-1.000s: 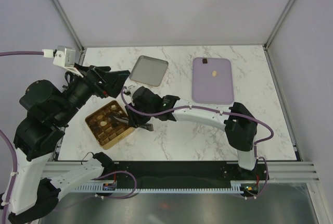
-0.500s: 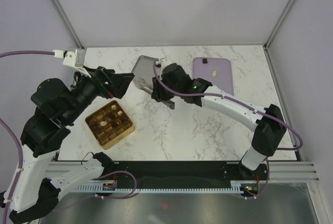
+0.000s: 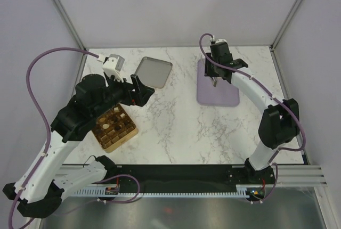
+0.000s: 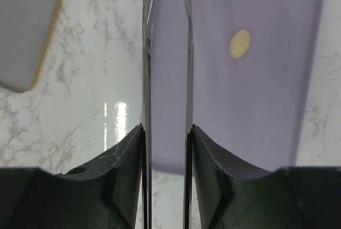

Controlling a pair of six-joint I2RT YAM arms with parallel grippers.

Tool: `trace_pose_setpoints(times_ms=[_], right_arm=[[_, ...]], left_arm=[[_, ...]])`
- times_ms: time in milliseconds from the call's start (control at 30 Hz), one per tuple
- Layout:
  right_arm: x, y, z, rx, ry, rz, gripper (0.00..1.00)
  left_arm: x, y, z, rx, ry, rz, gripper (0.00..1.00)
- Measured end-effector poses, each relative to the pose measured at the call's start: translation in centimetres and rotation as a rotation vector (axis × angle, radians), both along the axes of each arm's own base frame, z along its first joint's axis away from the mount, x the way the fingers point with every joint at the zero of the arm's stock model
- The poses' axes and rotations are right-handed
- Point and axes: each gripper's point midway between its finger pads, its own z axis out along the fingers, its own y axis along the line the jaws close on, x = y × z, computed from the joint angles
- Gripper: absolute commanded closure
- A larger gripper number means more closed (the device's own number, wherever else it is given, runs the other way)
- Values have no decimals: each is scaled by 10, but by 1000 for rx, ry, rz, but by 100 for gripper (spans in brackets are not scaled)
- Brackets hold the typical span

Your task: Pack the chocolate

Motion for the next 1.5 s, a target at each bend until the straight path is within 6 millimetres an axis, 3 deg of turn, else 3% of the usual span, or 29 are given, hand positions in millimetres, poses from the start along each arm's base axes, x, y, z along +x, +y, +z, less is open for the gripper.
trace_pose_setpoints(times_ms=[200,333,700,1100,1500], right_arm=[[30,-45,-29,-61,59,-83,50],[38,-58,-46,-85,98,-93,49],[59,-46,-54,-80,102,-22,46],[70,-50,-65,-134,106,-8,45],[74,-54,-89,-171,147,-5,49]], left_arm=[[-3,-1,-15,16,28,-14,0],[-7,1,-12,7,20,-21,0],[-8,1,-15,12,26,-21,0],[-8,1,-15,13,27,-21,0],[-7,0,-17,16,31,-21,0]])
